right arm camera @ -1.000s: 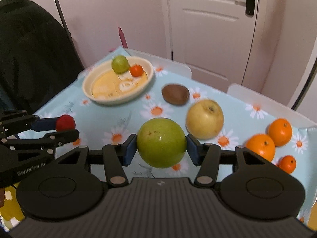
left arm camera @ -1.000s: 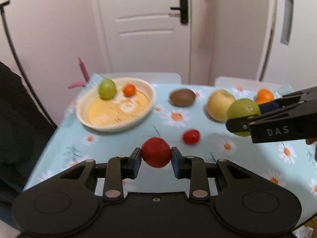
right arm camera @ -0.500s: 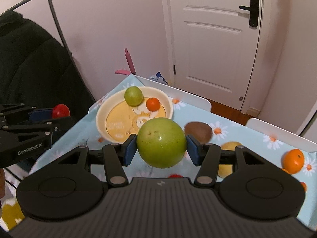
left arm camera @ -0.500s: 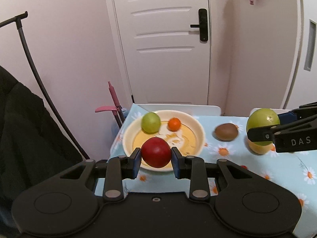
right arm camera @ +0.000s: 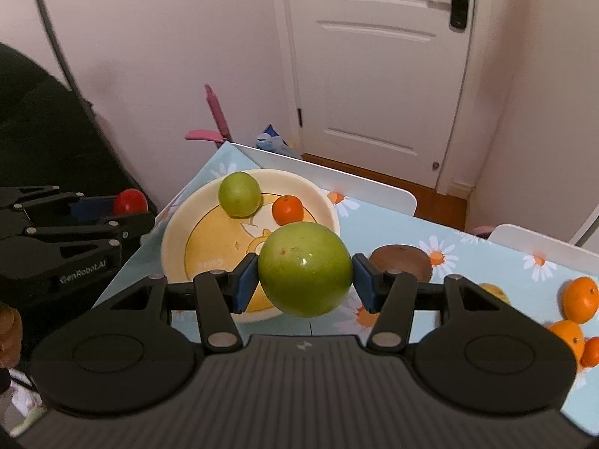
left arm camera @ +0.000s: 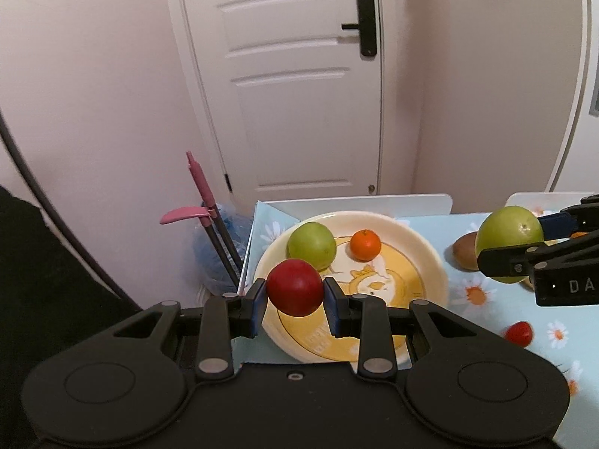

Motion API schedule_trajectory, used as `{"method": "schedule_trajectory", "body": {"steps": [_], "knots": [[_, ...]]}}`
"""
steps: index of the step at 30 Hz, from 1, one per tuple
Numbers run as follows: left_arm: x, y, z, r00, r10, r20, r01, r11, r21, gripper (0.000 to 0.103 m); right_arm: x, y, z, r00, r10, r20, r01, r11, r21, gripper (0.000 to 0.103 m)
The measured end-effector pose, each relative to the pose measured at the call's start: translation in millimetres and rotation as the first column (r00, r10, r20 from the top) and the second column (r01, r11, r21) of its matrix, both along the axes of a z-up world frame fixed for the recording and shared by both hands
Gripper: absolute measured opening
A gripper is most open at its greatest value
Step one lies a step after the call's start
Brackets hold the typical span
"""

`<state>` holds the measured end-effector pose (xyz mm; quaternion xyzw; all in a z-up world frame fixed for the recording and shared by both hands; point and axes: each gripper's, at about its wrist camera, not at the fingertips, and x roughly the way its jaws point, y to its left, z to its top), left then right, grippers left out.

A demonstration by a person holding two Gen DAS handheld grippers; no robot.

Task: Organize fruits
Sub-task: 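Carry the red tomato into the bowl and open the left tool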

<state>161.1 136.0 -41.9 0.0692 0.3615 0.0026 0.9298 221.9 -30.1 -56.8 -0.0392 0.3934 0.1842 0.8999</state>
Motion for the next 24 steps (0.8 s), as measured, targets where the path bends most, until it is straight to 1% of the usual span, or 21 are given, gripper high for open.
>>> {"method": "schedule_trajectory", "body": {"steps": [4, 7, 11, 16, 21, 22, 23, 24], "knots": [[21, 12, -17, 0.999, -0.044, -0.027, 0.044, 0.999, 0.005, 0.035, 16, 12, -13, 0.998, -0.047, -0.032, 0.047, 0.999, -0.003, 0.069], [39, 20, -32, 0.996, -0.073, -0.051, 0.073, 0.997, -0.006, 0.036, 27, 18, -21, 0.996, -0.082, -0.047, 0.082, 0.997, -0.005, 0.069], [59, 23, -48, 0.991, -0.111, -0.08, 0.111, 0.994, 0.003, 0.036, 40, 23, -31, 0.991, -0.115, -0.062, 0.115, 0.993, -0.015, 0.069], [78, 23, -65, 0.982, -0.154, -0.11, 0.156, 0.988, 0.008, 0.036, 50, 27, -38, 0.989, -0.13, -0.076, 0.128, 0.991, -0.03, 0.069], [85, 22, -74, 0.977, -0.164, -0.134, 0.168, 0.986, 0.015, 0.037, 56, 29, -41, 0.988, -0.13, -0.084, 0.128, 0.991, -0.031, 0.069], [84, 22, -74, 0.978, -0.164, -0.132, 0.168, 0.986, 0.02, 0.039, 57, 29, -40, 0.988, -0.13, -0.084, 0.128, 0.991, -0.031, 0.069], [83, 21, -73, 0.978, -0.165, -0.126, 0.17, 0.985, 0.027, 0.052, 57, 29, -40, 0.988, -0.128, -0.084, 0.126, 0.992, -0.031, 0.069], [82, 21, -72, 0.978, -0.172, -0.119, 0.177, 0.984, 0.031, 0.07, 58, 29, -40, 0.988, -0.126, -0.084, 0.124, 0.992, -0.031, 0.069]]}}
